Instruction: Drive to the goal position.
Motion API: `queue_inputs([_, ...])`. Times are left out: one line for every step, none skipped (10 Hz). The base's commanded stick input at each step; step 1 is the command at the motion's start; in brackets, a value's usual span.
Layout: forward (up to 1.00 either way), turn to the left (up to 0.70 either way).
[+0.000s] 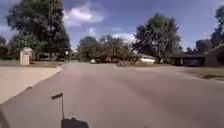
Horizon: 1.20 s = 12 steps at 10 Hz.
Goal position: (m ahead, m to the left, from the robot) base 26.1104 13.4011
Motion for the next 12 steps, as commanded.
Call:
queue_inputs([1.0,0.0])
queue_inputs([1.0,0.0])
queue_inputs([1.0,0.0])
queue_inputs([1.0,0.0])
queue_inputs([1.0,0.0])
queue_inputs([1.0,0.0])
queue_inputs([1.0,0.0])
queue_inputs([1.0,0.0])
queue_inputs([1.0,0.0])
queue_inputs([1.0,0.0])
queue_inputs([1.0,0.0])
queue_inputs([1.0,0.0])
